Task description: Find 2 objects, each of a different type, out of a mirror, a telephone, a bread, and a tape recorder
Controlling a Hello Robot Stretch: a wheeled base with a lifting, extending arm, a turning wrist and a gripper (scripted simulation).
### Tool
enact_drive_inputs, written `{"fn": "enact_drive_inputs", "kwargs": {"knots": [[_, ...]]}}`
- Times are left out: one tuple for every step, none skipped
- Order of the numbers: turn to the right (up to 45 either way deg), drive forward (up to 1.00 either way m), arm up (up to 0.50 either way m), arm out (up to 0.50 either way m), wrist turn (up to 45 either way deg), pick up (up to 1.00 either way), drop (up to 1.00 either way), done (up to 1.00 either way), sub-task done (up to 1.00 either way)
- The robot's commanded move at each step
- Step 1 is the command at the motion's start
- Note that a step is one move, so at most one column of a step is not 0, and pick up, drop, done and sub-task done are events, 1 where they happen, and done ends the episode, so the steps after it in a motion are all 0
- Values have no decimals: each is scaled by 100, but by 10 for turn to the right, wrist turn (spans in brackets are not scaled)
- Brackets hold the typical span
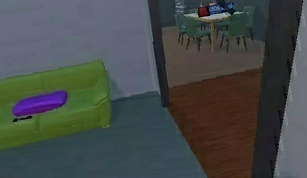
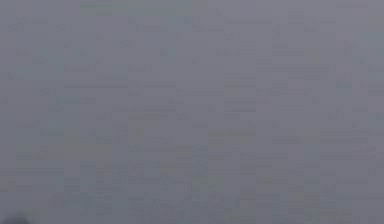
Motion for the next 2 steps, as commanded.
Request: {"fn": "enact_drive_inputs", "kwargs": {"knots": [[0,75,0,0,0,0,0,0,0],[60,0,0,0,0,0,0,0,0]]}}
